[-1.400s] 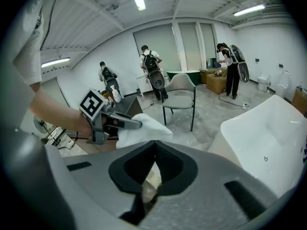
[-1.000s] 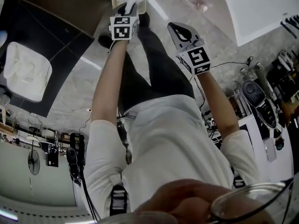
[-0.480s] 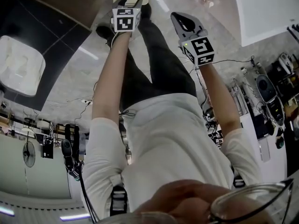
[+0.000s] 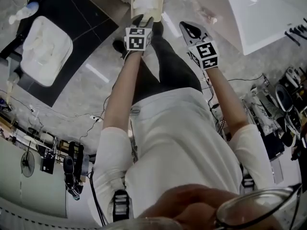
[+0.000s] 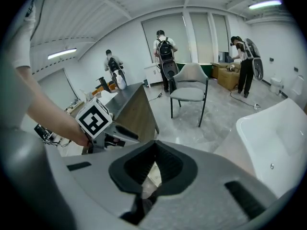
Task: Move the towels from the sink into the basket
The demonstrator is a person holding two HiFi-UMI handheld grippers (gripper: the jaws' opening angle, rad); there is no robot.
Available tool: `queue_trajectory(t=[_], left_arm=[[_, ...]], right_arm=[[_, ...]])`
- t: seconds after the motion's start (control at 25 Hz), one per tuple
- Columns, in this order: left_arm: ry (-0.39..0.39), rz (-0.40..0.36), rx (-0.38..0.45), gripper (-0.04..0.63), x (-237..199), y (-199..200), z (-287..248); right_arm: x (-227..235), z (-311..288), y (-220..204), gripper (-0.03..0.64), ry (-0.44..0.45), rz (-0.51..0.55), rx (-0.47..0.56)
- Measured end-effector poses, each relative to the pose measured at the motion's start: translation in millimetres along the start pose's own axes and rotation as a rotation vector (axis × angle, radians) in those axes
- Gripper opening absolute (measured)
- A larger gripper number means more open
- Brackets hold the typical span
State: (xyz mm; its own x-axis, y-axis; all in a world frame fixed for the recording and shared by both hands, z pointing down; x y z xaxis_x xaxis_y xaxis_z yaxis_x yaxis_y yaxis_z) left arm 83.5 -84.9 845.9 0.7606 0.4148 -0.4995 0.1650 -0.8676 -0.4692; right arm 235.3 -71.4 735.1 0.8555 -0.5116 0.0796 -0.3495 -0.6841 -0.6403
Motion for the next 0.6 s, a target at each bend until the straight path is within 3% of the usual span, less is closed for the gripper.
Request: queue_trajectory(t=[0.28,0.6], left_arm=[[-0.003,-0.044,0.034,0.088,33.6,9.9,86.5],[-0.073,-0.091,0.132,0.038,84.6,20.6,193.1]], right_arm=[[-39.3,52.1,52.0,-0.003,0.011,0.01,0.043],[-97.6,109.3,101.2,-0.003,0.062,0.047,0.106]])
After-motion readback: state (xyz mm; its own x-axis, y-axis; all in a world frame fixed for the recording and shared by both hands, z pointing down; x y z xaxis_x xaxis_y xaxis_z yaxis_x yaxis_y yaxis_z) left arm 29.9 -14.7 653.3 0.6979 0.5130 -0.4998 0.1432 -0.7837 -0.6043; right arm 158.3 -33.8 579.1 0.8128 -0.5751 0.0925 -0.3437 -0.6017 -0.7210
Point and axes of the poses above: the fingertips, and each gripper's own axes: z backward along the fingers, x to its right, y out of its top, the point moved 4 cm from there along z, backward along the fingers, and after that the axes turned 10 degrees about -y, right-handed, at the moved point
